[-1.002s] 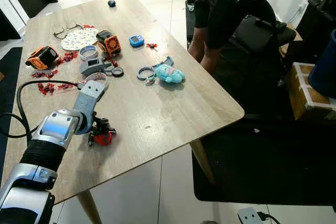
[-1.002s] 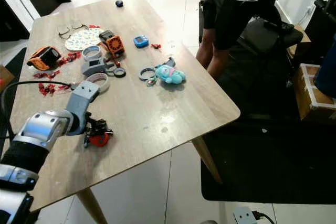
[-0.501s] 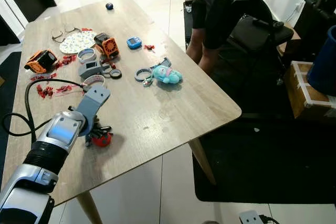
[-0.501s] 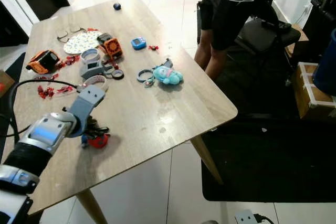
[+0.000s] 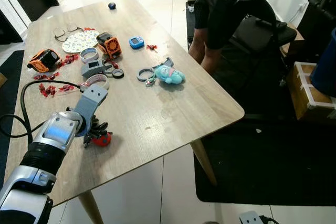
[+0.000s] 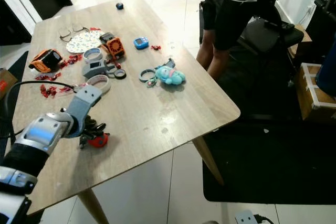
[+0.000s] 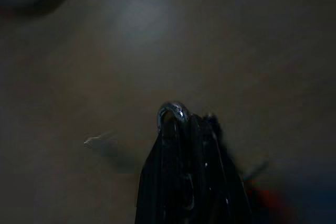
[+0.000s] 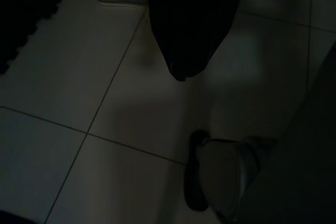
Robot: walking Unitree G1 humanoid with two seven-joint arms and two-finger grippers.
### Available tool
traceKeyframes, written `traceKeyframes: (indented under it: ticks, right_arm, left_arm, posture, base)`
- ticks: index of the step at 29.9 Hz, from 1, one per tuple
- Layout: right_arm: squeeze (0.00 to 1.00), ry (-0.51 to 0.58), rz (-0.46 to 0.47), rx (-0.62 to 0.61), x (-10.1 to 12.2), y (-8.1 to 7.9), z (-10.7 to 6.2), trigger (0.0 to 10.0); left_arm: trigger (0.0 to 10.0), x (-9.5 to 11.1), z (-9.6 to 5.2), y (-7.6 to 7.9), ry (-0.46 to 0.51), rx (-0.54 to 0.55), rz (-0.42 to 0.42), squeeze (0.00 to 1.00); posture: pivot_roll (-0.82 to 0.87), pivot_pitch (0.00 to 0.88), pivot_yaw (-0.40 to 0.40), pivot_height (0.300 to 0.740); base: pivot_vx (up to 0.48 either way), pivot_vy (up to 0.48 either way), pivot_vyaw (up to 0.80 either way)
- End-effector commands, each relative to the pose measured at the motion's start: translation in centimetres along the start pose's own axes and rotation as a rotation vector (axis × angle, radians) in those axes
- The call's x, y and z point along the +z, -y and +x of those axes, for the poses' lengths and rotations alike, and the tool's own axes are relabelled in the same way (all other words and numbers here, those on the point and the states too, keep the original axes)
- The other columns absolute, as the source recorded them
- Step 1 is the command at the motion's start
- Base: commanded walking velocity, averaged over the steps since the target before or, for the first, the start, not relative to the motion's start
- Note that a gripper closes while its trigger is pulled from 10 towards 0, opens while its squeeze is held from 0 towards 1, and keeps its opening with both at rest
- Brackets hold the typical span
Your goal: Hang keys on a hook
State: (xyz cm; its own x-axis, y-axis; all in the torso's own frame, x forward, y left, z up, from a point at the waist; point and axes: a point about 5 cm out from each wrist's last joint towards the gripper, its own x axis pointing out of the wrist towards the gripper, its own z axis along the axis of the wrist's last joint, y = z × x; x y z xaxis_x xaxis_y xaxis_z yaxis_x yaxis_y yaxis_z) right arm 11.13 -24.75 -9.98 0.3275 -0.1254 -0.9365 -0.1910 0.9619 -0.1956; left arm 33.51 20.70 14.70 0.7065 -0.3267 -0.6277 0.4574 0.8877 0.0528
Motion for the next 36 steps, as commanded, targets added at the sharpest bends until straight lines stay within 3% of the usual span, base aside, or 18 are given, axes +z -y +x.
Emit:
traceKeyframes:
  ticks: [1, 3, 5, 6, 12, 16, 20, 21, 26, 35, 36]
  right_arm:
    - [0.00, -0.007, -0.007, 0.026, -0.3, -1.0, 0.1, 10.0]
    - [0.00, -0.003, -0.008, 0.027, -0.1, -1.0, 0.1, 10.0]
    - [0.00, -0.002, -0.008, 0.027, -0.1, -1.0, 0.1, 10.0]
    - [0.00, 0.000, -0.007, 0.029, 0.0, -1.0, 0.1, 10.0]
    - [0.00, 0.003, -0.005, 0.029, 0.1, -1.1, 0.1, 10.0]
    - [0.00, 0.012, 0.030, 0.014, 0.1, -1.0, 0.1, 10.0]
    - [0.00, 0.017, 0.038, 0.007, 0.2, -0.9, 0.1, 10.0]
    - [0.00, 0.019, 0.041, 0.004, 0.2, -0.8, 0.1, 10.0]
    - [0.00, 0.046, 0.087, -0.024, 0.7, -0.2, 0.1, 10.0]
    - [0.00, 0.098, 0.194, -0.130, 1.6, 1.9, -0.2, 10.0]
    - [0.00, 0.110, 0.211, -0.177, 1.9, 2.8, -0.3, 10.0]
  left_arm:
    - [10.0, 1.3, -0.5, 0.7, 0.096, -0.090, -0.047, 0.00]
    - [10.0, 2.4, -0.9, 1.2, 0.177, -0.159, -0.057, 0.00]
    - [10.0, 2.6, -1.0, 1.4, 0.194, -0.173, -0.052, 0.00]
    - [10.0, 3.4, -1.4, 1.9, 0.271, -0.219, -0.067, 0.00]
    - [10.0, 4.9, -1.8, 2.5, 0.401, -0.249, -0.113, 0.00]
    - [10.0, 7.9, -3.2, 3.3, 0.665, -0.298, -0.233, 0.00]
    - [10.0, 8.9, -3.8, 3.9, 0.749, -0.367, -0.298, 0.00]
    - [10.0, 9.6, -4.6, 4.5, 0.829, -0.444, -0.337, 0.00]
    - [10.0, 10.9, -5.2, 5.1, 0.937, -0.517, -0.422, 0.00]
    - [10.0, 11.8, -5.0, 5.1, 1.006, -0.470, -0.543, 0.00]
    - [10.0, 12.0, -4.9, 5.2, 1.017, -0.467, -0.554, 0.00]
  posture:
    - [-0.14, 0.123, 0.139, 0.740]
    - [-0.14, 0.124, 0.140, 0.740]
    - [-0.14, 0.124, 0.140, 0.740]
    - [-0.14, 0.124, 0.140, 0.740]
    - [-0.14, 0.128, 0.142, 0.740]
    - [-0.14, 0.130, 0.141, 0.740]
    - [-0.14, 0.130, 0.141, 0.740]
    - [-0.14, 0.129, 0.138, 0.740]
    - [-0.14, 0.127, 0.133, 0.740]
    - [-0.14, 0.128, 0.132, 0.740]
    - [-0.14, 0.128, 0.132, 0.740]
  base:
    - [0.000, 0.000, 0.00]
    - [0.000, 0.000, 0.00]
    - [0.000, 0.000, 0.00]
    - [0.000, 0.000, 0.00]
    - [0.000, 0.000, 0.00]
    - [0.000, 0.000, 0.00]
    - [0.000, 0.000, 0.00]
    - [0.000, 0.000, 0.00]
    - [0.000, 0.000, 0.00]
    - [0.000, 0.000, 0.00]
    - [0.000, 0.000, 0.00]
